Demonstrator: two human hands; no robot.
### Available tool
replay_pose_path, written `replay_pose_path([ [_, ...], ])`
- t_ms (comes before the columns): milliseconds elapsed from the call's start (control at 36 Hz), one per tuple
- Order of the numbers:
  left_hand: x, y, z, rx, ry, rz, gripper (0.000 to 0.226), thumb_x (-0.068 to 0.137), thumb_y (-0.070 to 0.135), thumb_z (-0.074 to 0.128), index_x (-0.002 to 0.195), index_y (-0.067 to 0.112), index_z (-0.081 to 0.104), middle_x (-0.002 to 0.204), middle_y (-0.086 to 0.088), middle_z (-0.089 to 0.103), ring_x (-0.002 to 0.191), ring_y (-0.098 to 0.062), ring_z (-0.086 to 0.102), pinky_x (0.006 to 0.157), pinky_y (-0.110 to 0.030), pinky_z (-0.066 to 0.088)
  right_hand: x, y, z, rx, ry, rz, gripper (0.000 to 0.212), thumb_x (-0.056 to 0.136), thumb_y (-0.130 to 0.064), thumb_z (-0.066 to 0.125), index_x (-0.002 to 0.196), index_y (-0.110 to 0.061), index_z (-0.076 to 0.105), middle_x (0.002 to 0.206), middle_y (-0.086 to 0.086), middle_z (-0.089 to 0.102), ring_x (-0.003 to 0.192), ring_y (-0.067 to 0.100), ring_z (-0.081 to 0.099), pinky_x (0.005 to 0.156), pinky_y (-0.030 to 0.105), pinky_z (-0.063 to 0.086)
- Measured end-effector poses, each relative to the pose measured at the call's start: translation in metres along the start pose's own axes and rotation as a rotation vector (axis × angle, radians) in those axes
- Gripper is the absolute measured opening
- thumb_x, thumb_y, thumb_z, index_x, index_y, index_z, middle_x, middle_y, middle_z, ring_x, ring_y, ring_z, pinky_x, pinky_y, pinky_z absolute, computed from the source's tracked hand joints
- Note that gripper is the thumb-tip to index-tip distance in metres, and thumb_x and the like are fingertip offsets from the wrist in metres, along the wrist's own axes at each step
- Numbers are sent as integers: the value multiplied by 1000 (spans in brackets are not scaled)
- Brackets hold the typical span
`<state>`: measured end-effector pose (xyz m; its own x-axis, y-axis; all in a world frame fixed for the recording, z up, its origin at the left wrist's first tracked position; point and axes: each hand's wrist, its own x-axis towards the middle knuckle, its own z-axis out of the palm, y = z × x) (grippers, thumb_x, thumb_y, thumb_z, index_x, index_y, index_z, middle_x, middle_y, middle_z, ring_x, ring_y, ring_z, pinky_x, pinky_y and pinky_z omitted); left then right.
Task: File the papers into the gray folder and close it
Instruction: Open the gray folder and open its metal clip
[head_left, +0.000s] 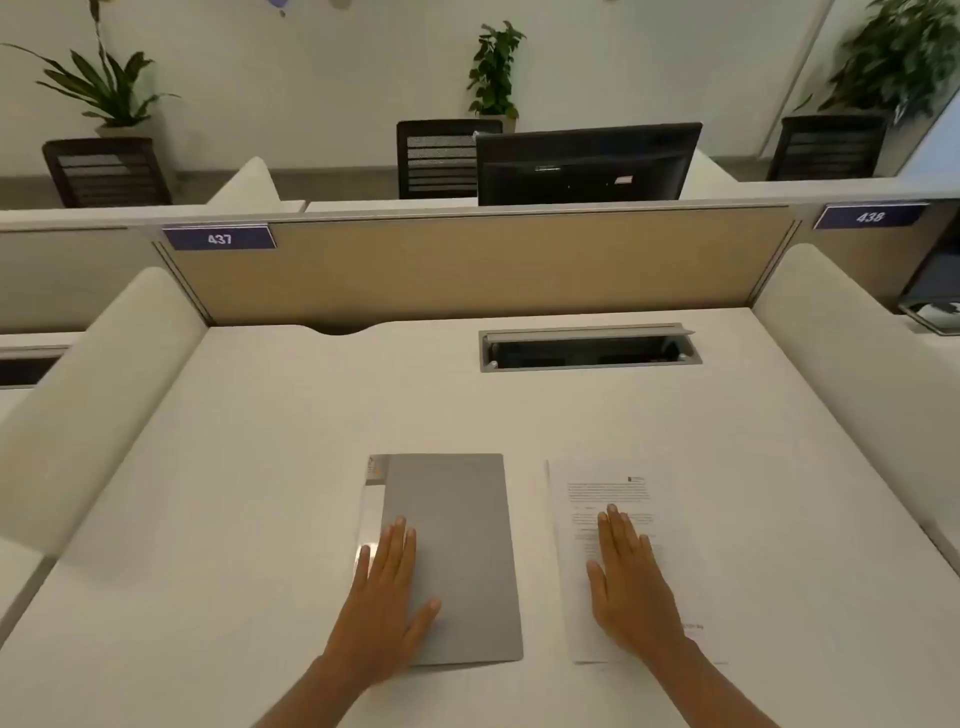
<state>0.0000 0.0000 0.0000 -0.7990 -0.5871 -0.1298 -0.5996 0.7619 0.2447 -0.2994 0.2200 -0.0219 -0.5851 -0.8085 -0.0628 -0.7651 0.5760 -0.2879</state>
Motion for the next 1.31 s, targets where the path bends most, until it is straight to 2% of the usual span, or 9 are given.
replay_pose_path([
  [278, -33, -3, 21, 7, -108, 32, 120, 83, 93, 33, 164, 18, -12, 174, 1, -22, 161, -21, -21, 128, -48, -9, -11, 10, 17, -53, -65, 45, 72, 106, -39, 32, 165, -11, 0, 175, 4, -3, 162, 21, -2, 132, 48, 6],
  [389, -39, -6, 28, 4, -132, 30, 121, 81, 93, 35, 162, 22, -20, 171, 4, -30, 159, -19, -27, 128, -46, -13, -15, 11, 20, -66, -73, 40, 73, 101, -45, 16, 165, -10, 5, 174, 5, -1, 162, 22, 1, 132, 50, 6],
  [611, -40, -14, 38, -63, -112, 20, 103, 92, 77, 35, 161, 26, -23, 170, 9, -32, 158, -14, -29, 127, -37, -22, -18, 10, 24, -57, -41, 40, 74, 99, -45, 15, 164, -9, 13, 174, 6, 7, 162, 24, 7, 131, 53, 9],
  [750, -44, -13, 43, -147, -83, 30, 93, 98, 68, 40, 163, 29, -15, 171, 12, -26, 157, -7, -28, 127, -32, -22, -18, 11, 25, -33, -24, 29, 73, 100, -43, 19, 164, -7, 15, 174, 7, 10, 161, 24, 9, 131, 54, 9],
  [944, -57, -6, 46, -287, -12, -1, 88, 105, 37, 51, 162, 41, -17, 171, 20, -23, 160, -8, -20, 127, -31, -21, -19, 13, 28, -2, -14, 25, 72, 101, -43, 22, 165, -10, 12, 175, 4, 6, 162, 20, 4, 131, 54, 8],
  [1056, -66, -3, 41, -455, 83, -58, 83, 106, 24, 45, 161, 48, -12, 172, 26, -13, 161, -6, -11, 129, -27, -15, -18, 15, 30, -2, -19, 31, 73, 101, -45, 20, 165, -13, 7, 175, 1, 0, 162, 16, -3, 131, 52, 5],
  [1167, -77, 2, 29, -619, 191, -143, 73, 107, 16, 36, 164, 42, -2, 169, 35, -6, 160, 1, -5, 129, -22, -11, -18, 16, 32, 10, -10, 28, 74, 100, -47, 19, 165, -13, 9, 175, 1, 2, 162, 17, 0, 131, 51, 4],
  [1250, -85, 5, 19, -706, 260, -237, 85, 110, 4, 38, 155, 61, -6, 165, 44, 4, 153, 18, 3, 129, -24, -1, -18, 17, 33, 10, -5, 26, 74, 100, -47, 18, 165, -13, 9, 175, 0, 2, 162, 17, -1, 131, 51, 3],
  [1306, -90, 6, 11, -790, 288, -340, 81, 110, 8, 38, 153, 66, 2, 156, 55, 13, 145, 29, 11, 128, -24, 8, -17, 18, 34, 7, -4, 28, 74, 100, -47, 17, 165, -13, 8, 175, 0, 1, 162, 17, -1, 131, 51, 4],
])
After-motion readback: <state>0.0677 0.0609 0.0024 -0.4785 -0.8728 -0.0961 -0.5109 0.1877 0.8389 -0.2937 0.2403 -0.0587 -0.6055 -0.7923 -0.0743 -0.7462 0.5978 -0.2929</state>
